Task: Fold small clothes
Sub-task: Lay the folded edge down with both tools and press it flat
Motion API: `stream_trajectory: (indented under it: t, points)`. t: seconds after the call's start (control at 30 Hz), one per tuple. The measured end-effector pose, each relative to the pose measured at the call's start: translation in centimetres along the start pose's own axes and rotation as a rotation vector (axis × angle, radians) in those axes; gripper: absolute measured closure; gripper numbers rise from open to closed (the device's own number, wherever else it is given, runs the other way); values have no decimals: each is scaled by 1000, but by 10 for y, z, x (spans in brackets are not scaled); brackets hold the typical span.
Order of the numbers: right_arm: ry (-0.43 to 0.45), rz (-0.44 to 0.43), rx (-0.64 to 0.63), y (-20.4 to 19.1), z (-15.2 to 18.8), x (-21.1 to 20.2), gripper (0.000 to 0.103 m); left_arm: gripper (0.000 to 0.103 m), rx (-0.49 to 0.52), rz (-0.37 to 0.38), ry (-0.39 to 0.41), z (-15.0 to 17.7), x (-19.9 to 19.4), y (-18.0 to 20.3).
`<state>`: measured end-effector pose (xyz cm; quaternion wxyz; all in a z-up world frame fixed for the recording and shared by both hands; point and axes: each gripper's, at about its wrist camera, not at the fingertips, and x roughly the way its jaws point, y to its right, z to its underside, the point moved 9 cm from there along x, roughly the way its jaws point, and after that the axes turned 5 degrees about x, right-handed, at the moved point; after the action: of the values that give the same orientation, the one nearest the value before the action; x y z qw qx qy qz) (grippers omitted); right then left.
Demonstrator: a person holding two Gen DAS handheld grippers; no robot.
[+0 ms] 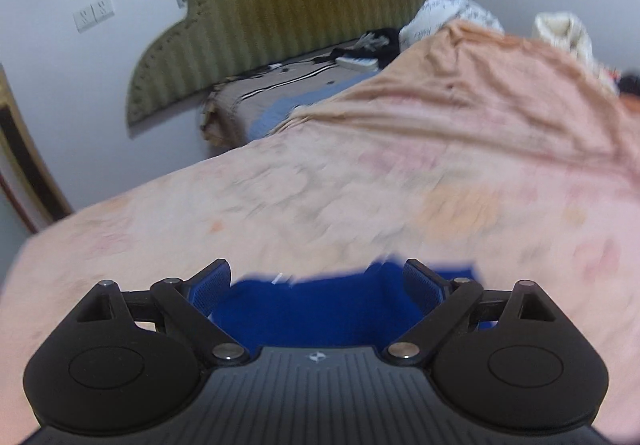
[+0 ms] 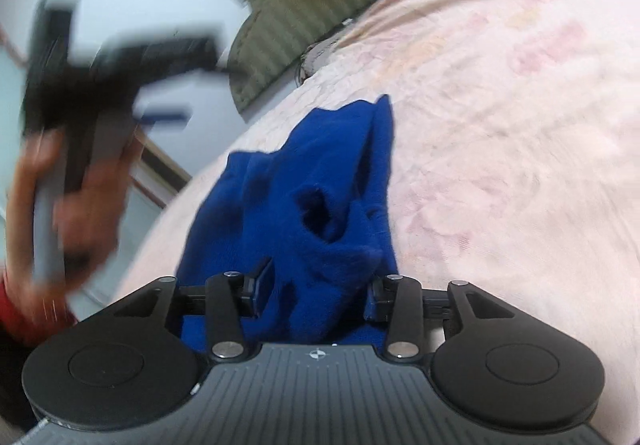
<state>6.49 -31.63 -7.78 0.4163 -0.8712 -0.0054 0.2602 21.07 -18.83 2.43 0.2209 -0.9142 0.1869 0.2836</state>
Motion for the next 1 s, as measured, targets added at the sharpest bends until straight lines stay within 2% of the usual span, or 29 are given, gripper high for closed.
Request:
stream_trajectory:
  t: [0.03,0.1,0.13,0.27,0.37,0.4,0.47,0.53,0.63,0.7,0.73,0.77,0.8,0.9,0.93,0.97,1.0]
  points:
    - [5,-10,37,4,-2,-1,58,9,15,-20,-8,13,-4,-2]
    - [-2,0,67,8,-4,-1,85,9,28,-44,-30,37,-11,-6]
    - [-7,6,75,11,-3,-1,89,9,24,-49,-42,50,-15,-9]
    - [-58,-42,176,16,3,-1,92,9,-28,-16,-104,91,-26,-22]
    - [-101,-108,247,14,7,0,92,9,-90,23,-114,112,-39,-34]
    - [-113,-114,256,14,9,0,92,9,-100,41,-113,119,-44,-37]
    - [-116,-54,238,20,11,3,93,9,-108,56,-112,130,-54,-39]
    - [-120,-53,238,21,13,-3,90,9,-101,76,-99,142,-66,-40]
    - [-106,-42,169,15,9,-21,75,9,-89,139,-91,158,-77,-36]
    - [-70,-15,89,12,2,-32,58,9,-95,183,-95,167,-77,-33]
    - [-55,0,52,10,-1,-36,54,9,-105,197,-106,170,-73,-32]
    - [-46,17,23,11,-4,-37,42,9,-128,223,-119,173,-68,-31]
    - [-53,36,-3,12,-5,-35,36,9,-165,261,-131,175,-64,-29]
    - [-107,30,-58,10,-3,-21,35,9,-307,375,-162,179,-51,-28]
    - [-126,17,-75,8,0,-17,36,10,-340,389,-155,179,-48,-28]
    - [-144,1,-80,5,1,-11,38,10,-361,385,-140,178,-46,-30]
    - [-164,-19,-76,2,2,-5,46,14,-368,390,-132,176,-45,-29]
